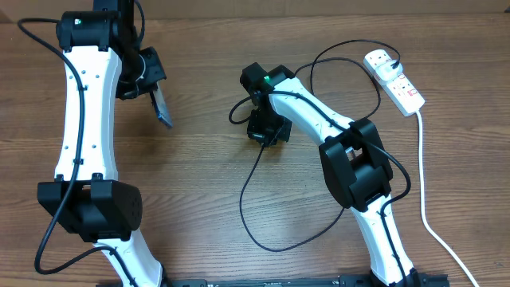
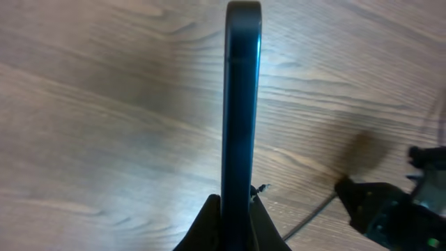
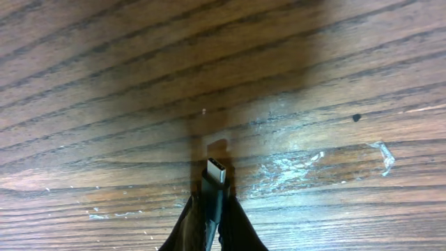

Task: Plug charger to phone and switch on socket

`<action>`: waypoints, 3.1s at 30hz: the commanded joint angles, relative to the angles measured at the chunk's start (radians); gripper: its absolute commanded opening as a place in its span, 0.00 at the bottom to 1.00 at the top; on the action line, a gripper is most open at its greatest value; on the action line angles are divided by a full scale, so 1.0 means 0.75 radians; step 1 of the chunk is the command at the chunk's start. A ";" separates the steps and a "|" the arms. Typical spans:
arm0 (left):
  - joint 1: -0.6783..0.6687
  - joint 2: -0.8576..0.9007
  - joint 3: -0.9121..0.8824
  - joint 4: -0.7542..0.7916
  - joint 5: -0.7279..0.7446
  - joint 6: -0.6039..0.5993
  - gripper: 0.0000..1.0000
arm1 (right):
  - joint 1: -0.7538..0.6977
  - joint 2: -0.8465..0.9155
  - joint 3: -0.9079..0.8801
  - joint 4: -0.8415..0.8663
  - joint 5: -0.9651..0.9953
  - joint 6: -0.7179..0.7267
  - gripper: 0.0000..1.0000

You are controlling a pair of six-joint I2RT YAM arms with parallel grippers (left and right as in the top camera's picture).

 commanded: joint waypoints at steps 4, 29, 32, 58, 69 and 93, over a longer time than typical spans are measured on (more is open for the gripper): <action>-0.007 -0.016 -0.001 0.082 0.293 0.076 0.04 | -0.004 -0.009 0.086 -0.017 -0.116 -0.083 0.04; 0.063 -0.016 -0.001 0.513 1.746 0.115 0.04 | -0.006 -0.664 0.228 -0.126 -0.790 -0.600 0.03; 0.061 -0.016 -0.001 0.512 1.769 0.121 0.04 | -0.006 -0.664 0.227 -0.109 -0.808 -0.600 0.04; 0.076 -0.016 -0.001 0.322 0.640 0.010 0.04 | 0.136 -0.662 0.024 -0.155 -0.333 -0.495 0.04; 0.058 -0.016 -0.001 0.093 0.322 0.056 0.04 | 0.166 -0.649 -0.602 0.243 -0.155 -0.267 0.04; 0.051 -0.016 -0.001 0.088 0.327 0.070 0.04 | 0.185 -0.543 -0.812 0.472 0.042 0.080 0.41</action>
